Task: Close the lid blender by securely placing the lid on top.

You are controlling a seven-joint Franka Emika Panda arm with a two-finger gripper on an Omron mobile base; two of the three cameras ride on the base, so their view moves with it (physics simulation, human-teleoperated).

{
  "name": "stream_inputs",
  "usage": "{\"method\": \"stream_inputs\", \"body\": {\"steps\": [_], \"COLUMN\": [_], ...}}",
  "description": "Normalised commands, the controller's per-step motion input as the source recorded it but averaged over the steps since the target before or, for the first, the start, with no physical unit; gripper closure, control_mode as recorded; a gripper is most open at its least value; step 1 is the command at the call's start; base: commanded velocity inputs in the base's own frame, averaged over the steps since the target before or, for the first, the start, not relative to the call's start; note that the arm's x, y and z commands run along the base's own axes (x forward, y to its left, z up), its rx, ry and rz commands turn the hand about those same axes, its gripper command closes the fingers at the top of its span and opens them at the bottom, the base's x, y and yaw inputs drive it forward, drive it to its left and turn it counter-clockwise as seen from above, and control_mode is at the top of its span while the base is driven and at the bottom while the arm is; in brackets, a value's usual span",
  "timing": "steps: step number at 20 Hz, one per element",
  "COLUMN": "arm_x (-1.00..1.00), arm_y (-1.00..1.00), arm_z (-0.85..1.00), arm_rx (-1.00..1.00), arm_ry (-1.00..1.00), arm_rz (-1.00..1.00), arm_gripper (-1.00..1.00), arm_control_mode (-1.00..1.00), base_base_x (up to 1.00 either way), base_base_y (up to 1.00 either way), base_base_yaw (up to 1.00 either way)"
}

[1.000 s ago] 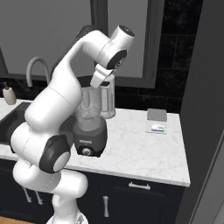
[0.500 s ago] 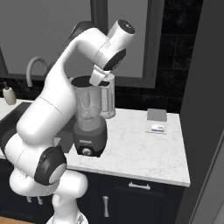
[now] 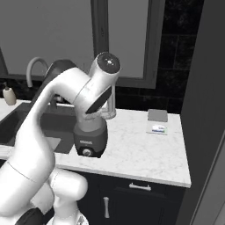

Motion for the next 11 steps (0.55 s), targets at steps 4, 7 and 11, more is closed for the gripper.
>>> {"method": "stream_inputs", "body": {"steps": [4,7,11], "arm_x": [-1.00,-1.00,-0.62], "arm_y": [0.30,0.38,-0.11], "arm_z": [-1.00,-0.64,0.47], "arm_rx": [-0.55,-0.53,0.17], "arm_ry": [-0.36,-0.48,-0.46], "arm_rz": [0.01,0.03,0.07], "arm_gripper": [-1.00,-1.00,-1.00], "arm_control_mode": [-1.00,-1.00,-1.00], "base_base_x": [0.00,0.00,0.00], "base_base_y": [0.00,0.00,0.00], "base_base_yaw": [0.00,0.00,0.00]}}
